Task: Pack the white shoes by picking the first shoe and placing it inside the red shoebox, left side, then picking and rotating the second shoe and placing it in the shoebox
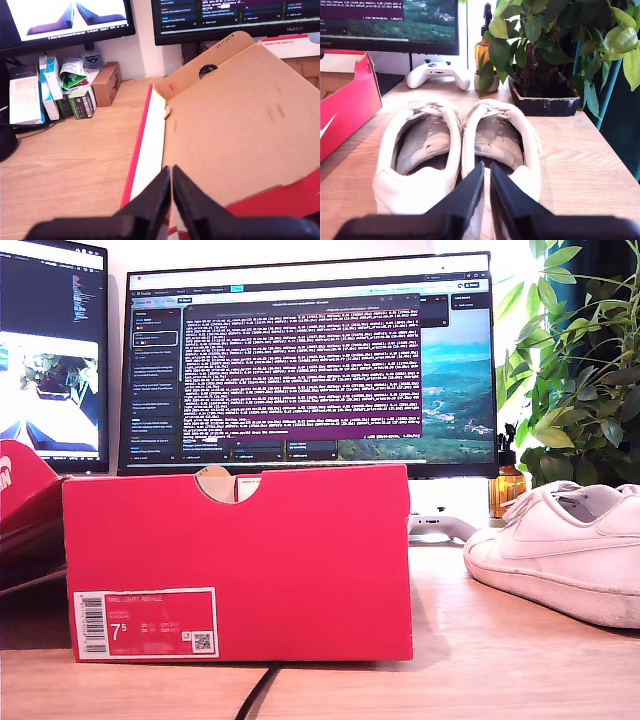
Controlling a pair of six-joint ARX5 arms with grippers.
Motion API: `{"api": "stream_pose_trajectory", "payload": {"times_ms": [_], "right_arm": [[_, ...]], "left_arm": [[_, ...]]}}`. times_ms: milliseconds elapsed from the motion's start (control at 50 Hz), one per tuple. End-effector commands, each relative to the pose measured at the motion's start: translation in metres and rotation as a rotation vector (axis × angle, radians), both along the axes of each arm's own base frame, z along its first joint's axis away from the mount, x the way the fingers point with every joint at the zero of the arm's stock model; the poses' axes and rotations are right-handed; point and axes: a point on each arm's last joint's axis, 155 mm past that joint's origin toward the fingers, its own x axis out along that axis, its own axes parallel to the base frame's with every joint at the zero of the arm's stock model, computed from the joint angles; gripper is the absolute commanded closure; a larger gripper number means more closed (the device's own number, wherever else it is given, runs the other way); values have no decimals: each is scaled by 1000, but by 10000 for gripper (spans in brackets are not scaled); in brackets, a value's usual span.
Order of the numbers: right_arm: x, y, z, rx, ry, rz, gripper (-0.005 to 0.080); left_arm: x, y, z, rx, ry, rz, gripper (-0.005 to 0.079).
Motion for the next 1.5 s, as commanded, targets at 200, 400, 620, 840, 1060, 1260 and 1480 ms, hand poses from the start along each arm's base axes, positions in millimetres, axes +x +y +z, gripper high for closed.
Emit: {"api": "stream_pose_trajectory", "payload": {"times_ms": [200, 400, 620, 840, 1060, 1260, 1480], "right_arm": [[1, 0, -2, 3, -4, -2, 764], [1, 0, -2, 3, -4, -2, 764], [1, 0, -2, 3, -5, 0, 764], [1, -1, -2, -2, -4, -2, 764], [1, 13, 3, 14, -22, 67, 764], [-2, 41, 25, 171, -92, 207, 764], [-2, 41, 43, 620, -99, 177, 764]], "left_arm": [[0, 2, -16, 9, 33, 7, 761], [0, 2, -16, 9, 33, 7, 761], [-1, -17, -13, -94, 31, -75, 761], [-6, -52, 8, -214, -23, -254, 761], [-15, -75, 35, -403, -70, -384, 761], [-40, -102, 96, -395, -224, -595, 762], [-65, -104, 158, -295, -331, -641, 762]]}}
